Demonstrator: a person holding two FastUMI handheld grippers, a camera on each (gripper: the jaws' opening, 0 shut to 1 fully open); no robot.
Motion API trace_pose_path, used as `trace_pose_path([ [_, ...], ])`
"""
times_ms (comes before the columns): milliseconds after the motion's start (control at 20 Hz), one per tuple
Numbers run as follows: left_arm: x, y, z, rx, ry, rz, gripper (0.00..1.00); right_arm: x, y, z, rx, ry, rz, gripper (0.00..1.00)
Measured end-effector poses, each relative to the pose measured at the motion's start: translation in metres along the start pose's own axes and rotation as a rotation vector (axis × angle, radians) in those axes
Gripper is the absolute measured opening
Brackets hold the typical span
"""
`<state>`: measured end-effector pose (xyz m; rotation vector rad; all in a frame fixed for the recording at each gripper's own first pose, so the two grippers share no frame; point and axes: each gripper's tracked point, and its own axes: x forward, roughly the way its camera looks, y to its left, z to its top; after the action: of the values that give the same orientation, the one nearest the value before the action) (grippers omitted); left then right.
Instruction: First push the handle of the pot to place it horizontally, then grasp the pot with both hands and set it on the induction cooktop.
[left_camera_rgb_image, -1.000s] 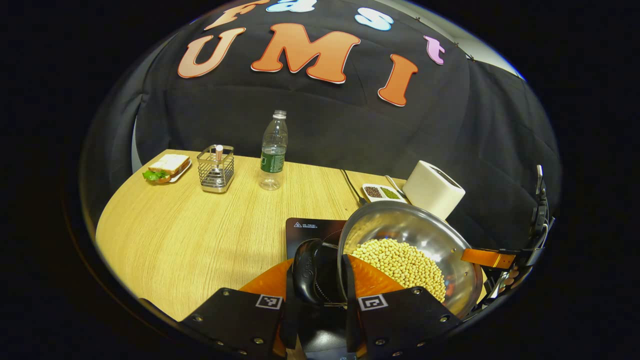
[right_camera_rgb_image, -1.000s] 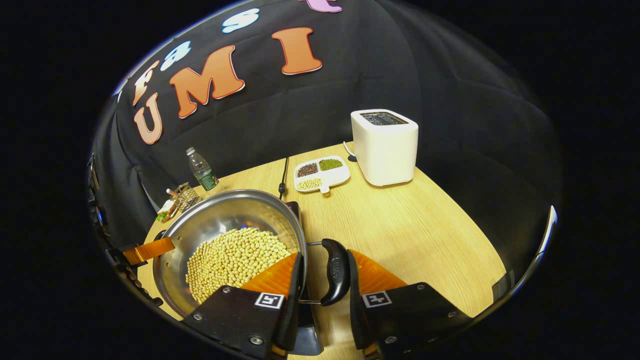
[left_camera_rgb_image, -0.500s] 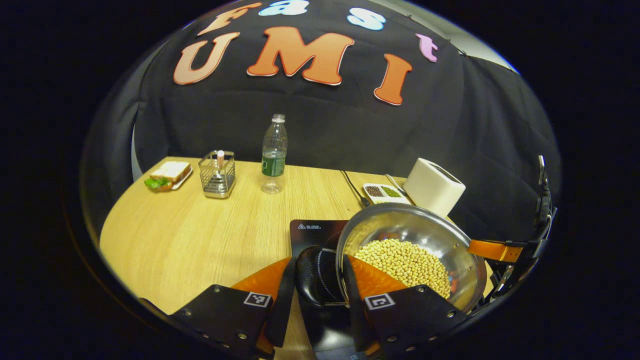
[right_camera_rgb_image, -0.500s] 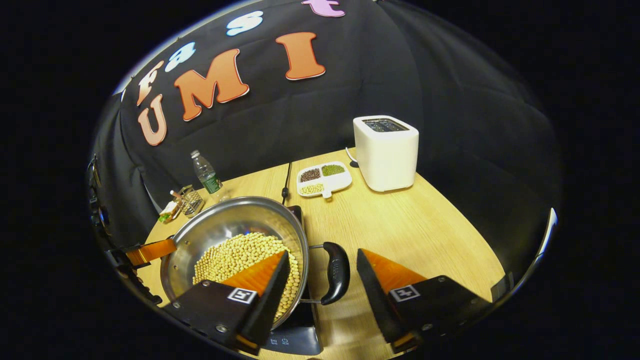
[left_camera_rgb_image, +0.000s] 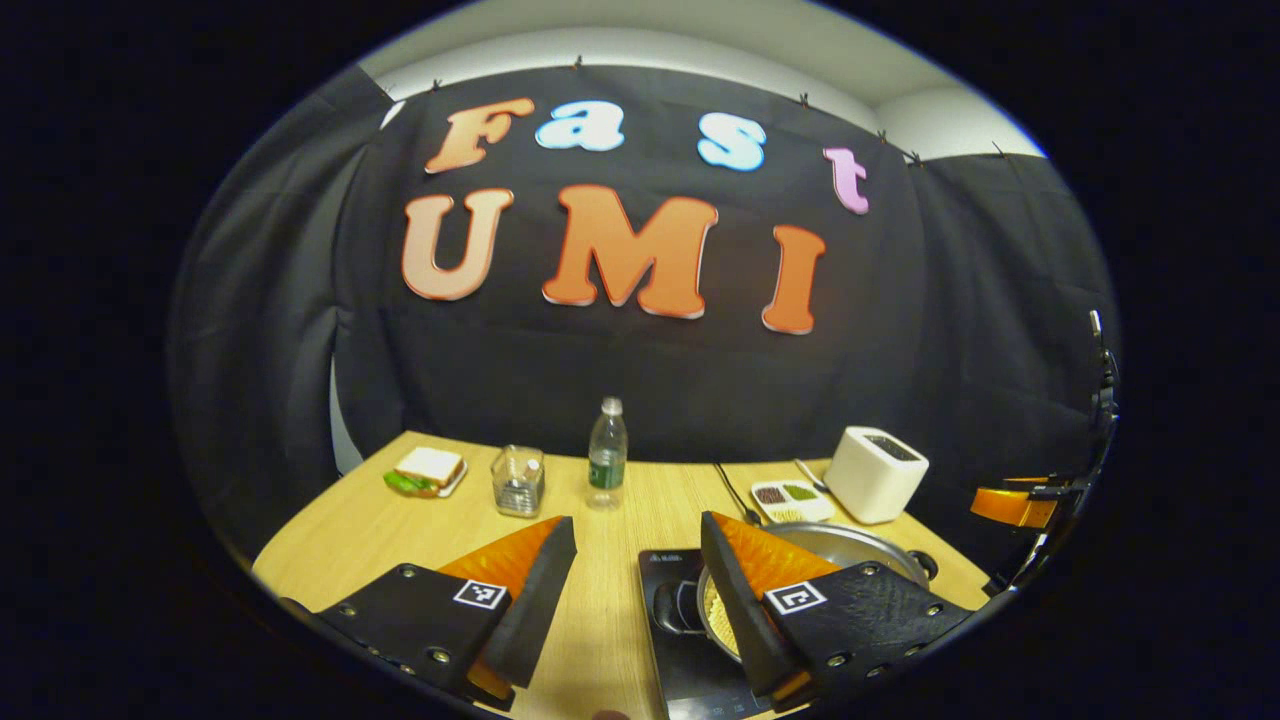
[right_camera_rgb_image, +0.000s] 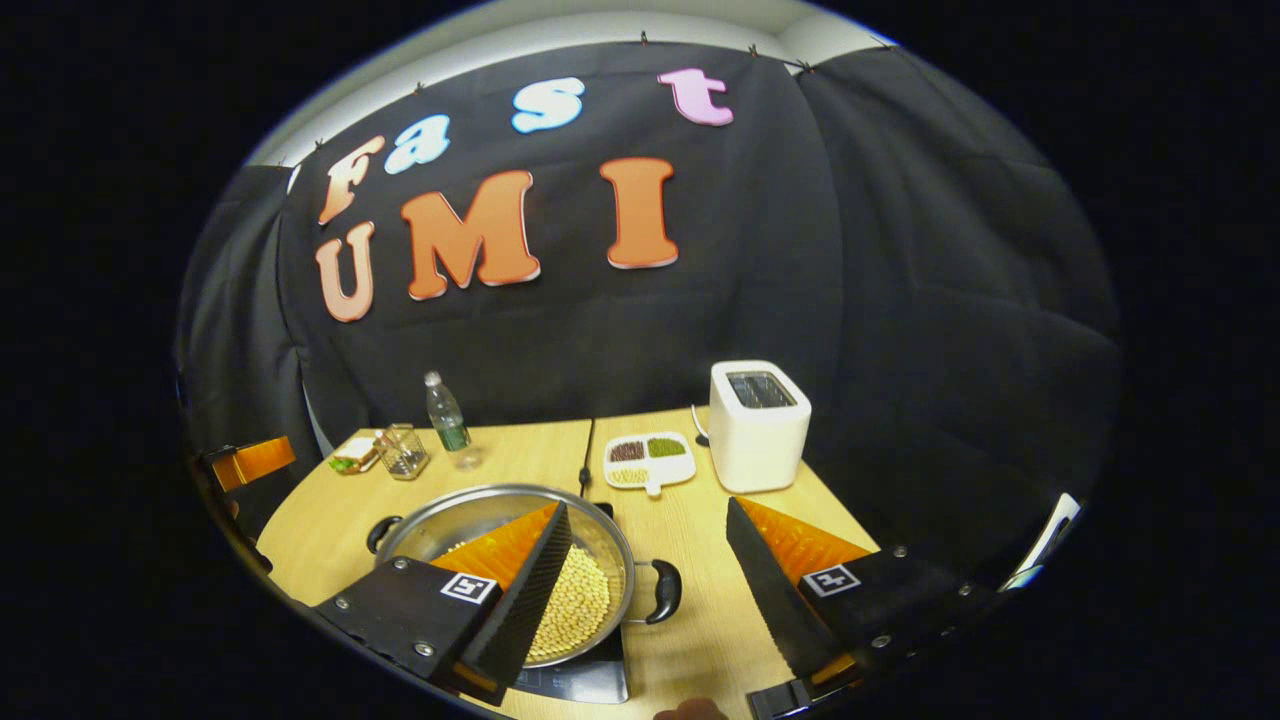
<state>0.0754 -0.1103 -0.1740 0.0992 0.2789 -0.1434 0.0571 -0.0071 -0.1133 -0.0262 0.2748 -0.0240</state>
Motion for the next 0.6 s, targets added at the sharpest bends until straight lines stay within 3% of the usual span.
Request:
trace_pose_path([
  [200,-0.043,0.037,0.078,-0.007,-0.136,0.076,0.75,-0.051,0.014,0.072,-0.002,-0.141,0.045,0.95],
  [400,-0.084,0.069,0.135,0.009,-0.223,0.136,0.75,-0.086,0.017,0.107,0.003,-0.188,0.068,0.95],
  [550,-0.118,0.092,0.17,0.051,-0.299,0.23,0.75,-0.099,0.005,0.131,-0.001,-0.252,0.029,0.95],
  [600,-0.128,0.091,0.182,0.067,-0.331,0.235,0.75,-0.104,-0.002,0.137,-0.006,-0.276,0.004,1.0],
])
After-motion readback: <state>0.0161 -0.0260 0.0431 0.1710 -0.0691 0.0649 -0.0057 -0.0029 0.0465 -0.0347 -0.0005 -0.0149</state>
